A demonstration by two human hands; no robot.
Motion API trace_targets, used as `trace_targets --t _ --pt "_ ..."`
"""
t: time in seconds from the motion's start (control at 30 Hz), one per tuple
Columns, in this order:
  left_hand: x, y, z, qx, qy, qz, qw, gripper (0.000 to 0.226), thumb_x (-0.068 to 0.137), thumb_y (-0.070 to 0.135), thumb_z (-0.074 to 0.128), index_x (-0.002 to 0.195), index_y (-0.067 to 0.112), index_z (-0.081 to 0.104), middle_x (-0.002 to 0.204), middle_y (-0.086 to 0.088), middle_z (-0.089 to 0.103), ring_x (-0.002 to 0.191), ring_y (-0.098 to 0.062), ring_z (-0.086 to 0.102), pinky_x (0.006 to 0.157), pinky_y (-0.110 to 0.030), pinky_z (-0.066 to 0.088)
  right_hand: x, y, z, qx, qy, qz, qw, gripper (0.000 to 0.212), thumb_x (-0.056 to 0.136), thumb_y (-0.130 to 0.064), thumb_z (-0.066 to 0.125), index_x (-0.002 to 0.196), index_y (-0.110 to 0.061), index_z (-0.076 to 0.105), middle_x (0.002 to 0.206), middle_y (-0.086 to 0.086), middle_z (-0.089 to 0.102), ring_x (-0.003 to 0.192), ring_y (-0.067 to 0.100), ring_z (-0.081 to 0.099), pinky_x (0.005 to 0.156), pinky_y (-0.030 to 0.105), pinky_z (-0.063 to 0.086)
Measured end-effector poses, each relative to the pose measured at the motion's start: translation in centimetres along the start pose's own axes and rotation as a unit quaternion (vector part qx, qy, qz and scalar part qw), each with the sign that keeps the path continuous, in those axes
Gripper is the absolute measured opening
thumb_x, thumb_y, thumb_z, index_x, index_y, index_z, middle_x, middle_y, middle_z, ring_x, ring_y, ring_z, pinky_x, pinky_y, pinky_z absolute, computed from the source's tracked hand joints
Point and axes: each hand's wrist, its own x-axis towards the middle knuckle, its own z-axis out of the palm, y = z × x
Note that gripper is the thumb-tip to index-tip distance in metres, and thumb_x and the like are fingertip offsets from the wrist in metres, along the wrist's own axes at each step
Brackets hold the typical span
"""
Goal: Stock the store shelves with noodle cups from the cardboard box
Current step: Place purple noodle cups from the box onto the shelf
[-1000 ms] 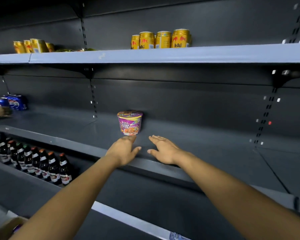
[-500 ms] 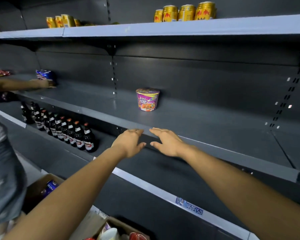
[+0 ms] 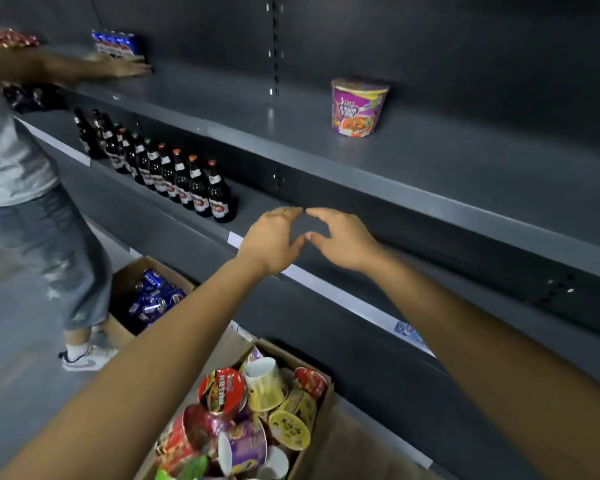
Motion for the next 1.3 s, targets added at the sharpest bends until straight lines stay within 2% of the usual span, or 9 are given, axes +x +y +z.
trace_targets --t 0.13,0.3,0.4,0.57,0.67,0.87,1.0,1.17,1.3 --pt "-0.8 -2.1 0.7 -0.033 0.046 -0.007 0.998 0.057 0.092 0.03 0.056 0.142 0.008 0.039 0.144 -0.009 0.045 0.133 -0.025 0.04 0.106 -0.032 0.033 0.3 -0.2 2.1 0.045 0.022 0.006 0.999 0.051 0.093 -0.027 0.058 0.141 -0.017 0.044 0.144 0.0 0.047 0.132 0.016 0.043 0.105 0.021 0.03" --pt "-1.7 -5.7 4.5 -0.057 0.031 -0.037 0.997 0.061 0.091 0.027 0.06 0.144 0.009 0.037 0.146 -0.007 0.043 0.13 -0.022 0.044 0.105 -0.032 0.033 0.7 1.9 7.4 0.075 -0.021 0.043 0.996 0.051 0.094 -0.025 0.056 0.142 -0.019 0.041 0.145 -0.002 0.044 0.133 0.015 0.041 0.105 0.022 0.032" --pt "-2.8 -8.4 8.7 -0.062 -0.007 -0.054 0.997 0.064 0.089 0.026 0.063 0.144 0.01 0.036 0.146 -0.01 0.042 0.13 -0.024 0.044 0.106 -0.035 0.035 0.3 4.2 11.8 0.087 -0.05 0.068 0.993 0.051 0.094 -0.022 0.057 0.142 -0.016 0.041 0.145 0.0 0.045 0.133 0.016 0.04 0.098 0.014 0.026" --pt "-6.1 -13.6 16.0 -0.045 -0.063 -0.104 0.992 0.066 0.089 0.028 0.063 0.146 0.015 0.033 0.153 -0.009 0.03 0.138 -0.024 0.033 0.108 -0.035 0.033 -1.7 8.2 20.0 0.113 -0.111 0.121 0.98 0.052 0.092 -0.015 0.059 0.142 -0.014 0.042 0.147 0.001 0.041 0.135 0.015 0.037 0.102 0.015 0.026" --pt "-8.4 -16.4 19.9 -0.047 -0.089 -0.154 0.983 0.065 0.089 0.029 0.062 0.146 0.017 0.034 0.154 -0.007 0.028 0.139 -0.024 0.031 0.107 -0.036 0.034 -2.9 10.2 25.2 0.109 -0.131 0.145 0.975 0.051 0.089 -0.015 0.062 0.139 -0.015 0.046 0.144 0.0 0.045 0.132 0.016 0.042 0.108 0.024 0.032" --pt "-13.2 -20.6 26.3 -0.046 -0.17 -0.225 0.958 0.07 0.088 0.026 0.063 0.148 0.022 0.028 0.155 -0.012 0.024 0.137 -0.034 0.034 0.104 -0.041 0.038 -5.4 12.2 33.8 0.117 -0.199 0.188 0.955 0.048 0.088 -0.013 0.061 0.134 -0.02 0.051 0.131 -0.002 0.056 0.121 0.016 0.052 0.097 0.026 0.042" --pt "-16.3 -22.6 29.7 -0.048 -0.191 -0.263 0.944 0.066 0.088 0.028 0.063 0.146 0.016 0.033 0.152 -0.012 0.029 0.134 -0.036 0.036 0.105 -0.043 0.038 -7.1 13.0 38.6 0.137 -0.249 0.223 0.932 0.045 0.091 -0.015 0.057 0.135 -0.019 0.049 0.131 0.0 0.055 0.121 0.018 0.049 0.088 0.02 0.035" --pt "-20.5 -24.1 34.7 -0.059 -0.258 -0.267 0.927 0.063 0.091 0.031 0.058 0.146 0.016 0.032 0.145 -0.01 0.04 0.128 -0.031 0.042 0.101 -0.039 0.041 -9.5 14.9 44.8 0.161 -0.284 0.295 0.898 0.049 0.092 -0.02 0.057 0.138 -0.015 0.045 0.137 0.003 0.051 0.126 0.021 0.047 0.1 0.03 0.042" --pt "-22.9 -25.4 38.8 -0.041 -0.347 -0.27 0.897 0.069 0.091 0.035 0.058 0.148 0.017 0.024 0.15 -0.009 0.029 0.134 -0.029 0.034 0.105 -0.039 0.038 -11.3 16.7 49.3 0.184 -0.298 0.342 0.872 0.05 0.09 -0.02 0.061 0.137 -0.013 0.046 0.138 0.005 0.051 0.129 0.022 0.047 0.105 0.038 0.041"
